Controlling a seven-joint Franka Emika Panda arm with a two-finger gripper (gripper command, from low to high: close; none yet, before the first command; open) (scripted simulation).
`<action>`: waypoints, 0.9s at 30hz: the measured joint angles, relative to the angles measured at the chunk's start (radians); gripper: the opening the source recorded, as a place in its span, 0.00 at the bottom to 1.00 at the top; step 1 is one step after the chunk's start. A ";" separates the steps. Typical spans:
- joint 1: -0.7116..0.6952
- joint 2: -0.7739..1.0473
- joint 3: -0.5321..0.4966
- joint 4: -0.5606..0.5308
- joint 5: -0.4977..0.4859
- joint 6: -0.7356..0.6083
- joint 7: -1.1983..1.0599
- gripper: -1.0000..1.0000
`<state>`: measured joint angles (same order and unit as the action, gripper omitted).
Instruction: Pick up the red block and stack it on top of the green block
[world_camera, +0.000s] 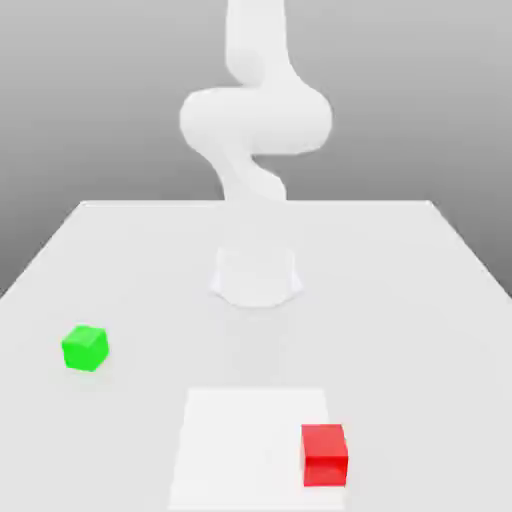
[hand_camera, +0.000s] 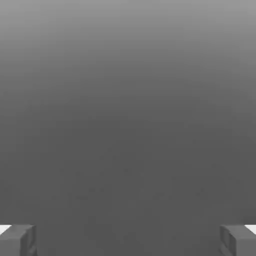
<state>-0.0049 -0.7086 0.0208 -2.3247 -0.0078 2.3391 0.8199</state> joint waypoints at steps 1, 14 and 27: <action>-0.002 0.039 0.009 -0.011 -0.004 0.017 0.009 0.50; -0.005 0.514 0.094 -0.139 -0.053 0.222 0.118 0.50; 0.052 0.983 0.094 -0.216 -0.088 0.475 0.199 0.50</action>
<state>0.0467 0.2739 0.1151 -2.5409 -0.0956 2.8140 1.0189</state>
